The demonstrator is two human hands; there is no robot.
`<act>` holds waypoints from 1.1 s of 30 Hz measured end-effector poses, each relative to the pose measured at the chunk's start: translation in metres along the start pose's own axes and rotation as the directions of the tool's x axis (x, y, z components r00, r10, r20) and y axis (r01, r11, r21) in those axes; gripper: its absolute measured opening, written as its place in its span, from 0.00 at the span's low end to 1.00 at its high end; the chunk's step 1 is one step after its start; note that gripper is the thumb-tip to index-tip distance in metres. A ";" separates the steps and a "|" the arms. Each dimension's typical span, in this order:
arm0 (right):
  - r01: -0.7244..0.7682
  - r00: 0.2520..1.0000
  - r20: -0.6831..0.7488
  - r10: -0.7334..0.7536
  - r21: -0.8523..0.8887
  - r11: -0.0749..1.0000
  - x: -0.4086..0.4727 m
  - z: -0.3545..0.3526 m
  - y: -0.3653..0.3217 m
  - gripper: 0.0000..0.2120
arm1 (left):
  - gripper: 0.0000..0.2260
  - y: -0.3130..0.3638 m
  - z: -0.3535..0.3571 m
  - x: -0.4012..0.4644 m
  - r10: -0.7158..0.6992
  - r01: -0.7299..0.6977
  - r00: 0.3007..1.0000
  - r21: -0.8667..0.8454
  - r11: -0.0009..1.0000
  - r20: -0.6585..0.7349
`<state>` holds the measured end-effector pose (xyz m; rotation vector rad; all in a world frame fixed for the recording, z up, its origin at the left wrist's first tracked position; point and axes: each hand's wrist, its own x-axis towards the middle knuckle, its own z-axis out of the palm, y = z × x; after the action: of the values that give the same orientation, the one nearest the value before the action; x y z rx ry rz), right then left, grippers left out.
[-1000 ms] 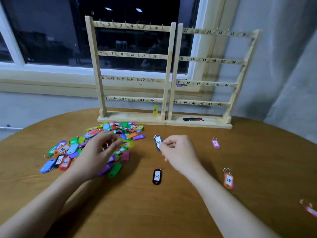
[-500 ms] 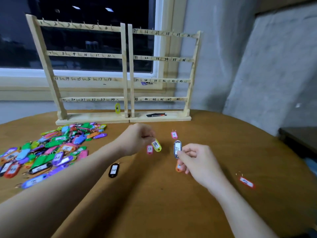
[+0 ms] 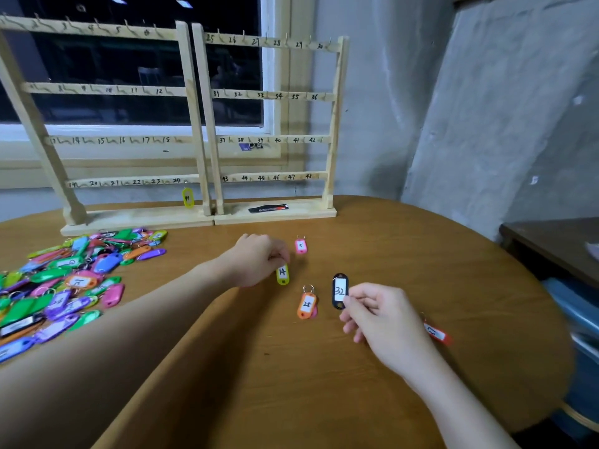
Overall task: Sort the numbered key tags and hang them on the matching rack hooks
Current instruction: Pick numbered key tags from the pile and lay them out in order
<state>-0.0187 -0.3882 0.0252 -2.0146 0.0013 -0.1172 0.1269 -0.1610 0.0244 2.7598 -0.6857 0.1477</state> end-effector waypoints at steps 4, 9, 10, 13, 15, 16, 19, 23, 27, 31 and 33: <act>-0.029 0.999 0.036 0.029 -0.008 1.000 -0.003 0.003 0.000 0.12 | 0.07 -0.006 0.004 -0.002 0.118 -0.115 0.993 0.123 0.986 -0.013; 0.007 0.997 0.081 -0.006 -0.007 1.000 -0.008 0.018 -0.007 0.12 | 0.08 -0.008 0.002 -0.006 0.201 -0.188 0.979 0.271 0.944 -0.021; 0.023 0.996 0.088 -0.022 -0.015 1.000 -0.009 0.022 -0.008 0.12 | 0.09 -0.009 0.000 -0.008 0.205 -0.186 0.978 0.281 0.941 -0.039; 0.046 0.991 0.126 -0.044 -0.009 0.999 -0.012 0.036 -0.013 0.12 | 0.09 -0.015 -0.011 -0.018 0.213 -0.174 0.965 0.238 0.956 -0.151; 0.044 0.987 0.151 -0.045 0.010 0.999 -0.015 0.046 -0.017 0.11 | 0.07 -0.022 -0.023 -0.033 0.181 -0.140 0.958 0.191 0.972 -0.221; 0.050 0.985 0.162 -0.051 0.013 0.999 -0.017 0.051 -0.020 0.10 | 0.06 -0.027 -0.030 -0.042 0.167 -0.124 0.954 0.180 0.976 -0.248; 0.055 0.981 0.185 -0.061 0.040 0.998 -0.021 0.069 -0.028 0.08 | 0.05 -0.050 -0.047 -0.076 0.133 -0.074 0.942 0.198 0.977 -0.308; 0.054 0.965 0.255 -0.055 0.010 0.998 -0.028 0.094 -0.040 0.08 | 0.06 -0.076 -0.060 -0.124 0.105 -0.014 0.922 0.238 0.971 -0.374; 0.078 0.929 0.368 -0.030 -0.116 0.990 -0.034 0.110 -0.050 0.06 | 0.05 -0.098 -0.066 -0.166 0.032 0.061 0.910 0.209 0.976 -0.413; 0.107 0.882 0.471 0.021 -0.242 0.964 -0.041 0.109 -0.062 0.07 | 0.03 -0.123 -0.067 -0.204 -0.106 0.173 0.903 0.126 0.977 -0.417; 0.134 0.859 0.510 0.041 -0.301 0.944 -0.043 0.108 -0.066 0.10 | 0.02 -0.134 -0.066 -0.219 -0.174 0.233 0.884 0.088 0.968 -0.434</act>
<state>-0.0558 -0.2607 0.0348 -2.3229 -0.3927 0.4202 -0.0044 0.0694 0.0163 2.7624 -0.2743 0.7496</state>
